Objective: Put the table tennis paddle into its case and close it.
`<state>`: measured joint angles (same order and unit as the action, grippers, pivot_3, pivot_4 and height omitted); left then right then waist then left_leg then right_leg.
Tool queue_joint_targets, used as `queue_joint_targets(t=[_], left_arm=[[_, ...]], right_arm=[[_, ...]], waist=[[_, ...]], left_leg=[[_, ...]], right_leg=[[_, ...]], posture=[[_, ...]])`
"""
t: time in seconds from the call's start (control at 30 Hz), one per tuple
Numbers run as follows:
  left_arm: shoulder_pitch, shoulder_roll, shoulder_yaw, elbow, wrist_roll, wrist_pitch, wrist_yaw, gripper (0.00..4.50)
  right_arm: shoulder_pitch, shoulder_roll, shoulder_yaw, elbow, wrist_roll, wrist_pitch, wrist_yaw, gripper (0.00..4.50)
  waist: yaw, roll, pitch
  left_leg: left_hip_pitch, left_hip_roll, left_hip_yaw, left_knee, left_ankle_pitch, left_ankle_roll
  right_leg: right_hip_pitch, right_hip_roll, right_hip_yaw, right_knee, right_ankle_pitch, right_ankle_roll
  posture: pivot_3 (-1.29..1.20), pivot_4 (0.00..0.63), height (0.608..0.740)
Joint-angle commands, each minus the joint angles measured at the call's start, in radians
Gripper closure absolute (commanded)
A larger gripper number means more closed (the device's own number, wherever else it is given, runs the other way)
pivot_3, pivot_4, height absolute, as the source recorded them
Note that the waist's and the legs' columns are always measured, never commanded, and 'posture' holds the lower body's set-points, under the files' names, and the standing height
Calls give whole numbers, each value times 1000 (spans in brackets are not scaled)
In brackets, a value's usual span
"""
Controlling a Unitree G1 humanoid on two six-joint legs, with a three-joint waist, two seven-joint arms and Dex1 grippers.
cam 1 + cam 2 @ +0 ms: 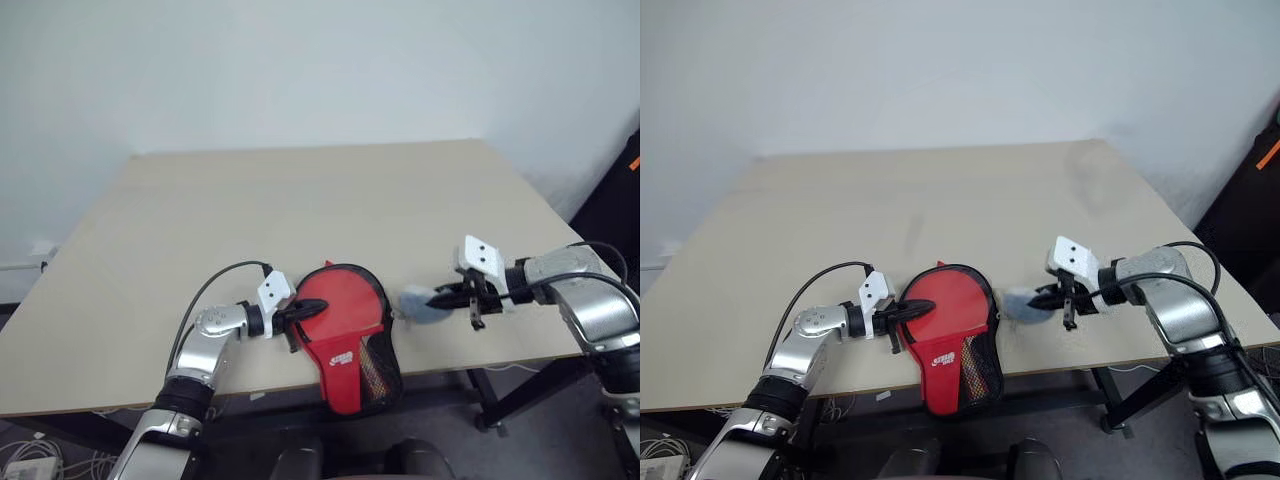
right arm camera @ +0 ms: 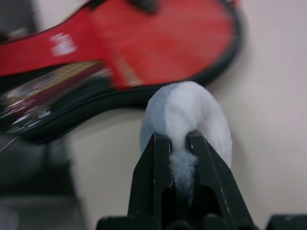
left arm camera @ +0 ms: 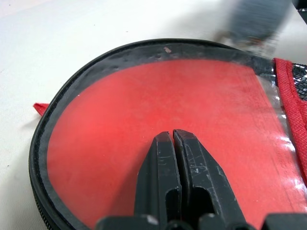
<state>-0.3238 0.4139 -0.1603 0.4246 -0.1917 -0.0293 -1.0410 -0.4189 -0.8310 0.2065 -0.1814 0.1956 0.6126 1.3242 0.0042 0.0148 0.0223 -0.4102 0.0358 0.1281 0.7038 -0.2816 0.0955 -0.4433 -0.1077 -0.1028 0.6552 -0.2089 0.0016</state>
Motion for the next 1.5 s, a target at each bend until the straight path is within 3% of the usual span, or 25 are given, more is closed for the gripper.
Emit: queue_joint_targets(t=[0.03, 0.47, 0.67, 1.17, 1.2, 1.23, 1.4, 1.5], left_arm=[[36, 11, -44, 64, 55, 37, -10, 4500], [28, 25, -53, 58, 58, 42, -25, 4500], [22, 29, -54, 60, 60, 44, -26, 4500], [7, 19, -53, 66, 66, 77, 16, 4500], [6, 18, -54, 67, 67, 77, 18, 4500], [3, 17, -54, 70, 68, 76, 22, 4500], [-6, 14, -54, 83, 74, 72, 30, 4500], [-9, 7, -49, 83, 76, 90, 51, 4500]], right_arm=[[18, -48, 2, -80, 41, -9, 46, 4467], [181, -246, 11, -251, 152, -94, 220, 4467], [197, -274, 7, -271, 176, -108, 238, 4467], [223, -276, 7, -352, 243, -83, 213, 4467], [216, -272, 6, -348, 245, -79, 211, 3886], [207, -272, 5, -345, 248, -77, 214, 3740], [152, -259, -14, -336, 319, -22, 223, 2096], [52, -200, -63, -293, 451, 102, 189, 1119]], waist=[[1, 0, 0], [8, 0, 0], [7, -1, 0], [7, -2, 0], [7, -2, 1], [7, -2, 1], [7, -2, 1], [7, -2, 1]], left_leg=[[0, 0, 0, 0, 0, 0], [0, -1, -3, 0, -3, 4], [0, -1, -2, 1, -4, 6], [1, 0, -5, 0, -4, 6], [2, 0, -5, 0, -4, 6], [2, 0, -5, 0, -4, 6], [2, 0, -6, 0, -4, 6], [4, 0, -7, 0, -4, 6]], right_leg=[[0, 0, 0, 0, 0, 0], [4, -3, -4, -8, 0, 1], [6, -14, -18, -11, 2, 3], [11, -15, -23, -13, 2, 4], [11, -15, -23, -13, 2, 4], [11, -15, -23, -13, 2, 4], [12, -16, -24, -14, 2, 4], [14, -16, -25, -14, 2, 4]], posture=[[0, 0, 706], [0, 0, 706], [0, 0, 706], [0, 0, 706], [0, 0, 706], [0, 0, 706], [0, 0, 706], [0, 0, 706]])
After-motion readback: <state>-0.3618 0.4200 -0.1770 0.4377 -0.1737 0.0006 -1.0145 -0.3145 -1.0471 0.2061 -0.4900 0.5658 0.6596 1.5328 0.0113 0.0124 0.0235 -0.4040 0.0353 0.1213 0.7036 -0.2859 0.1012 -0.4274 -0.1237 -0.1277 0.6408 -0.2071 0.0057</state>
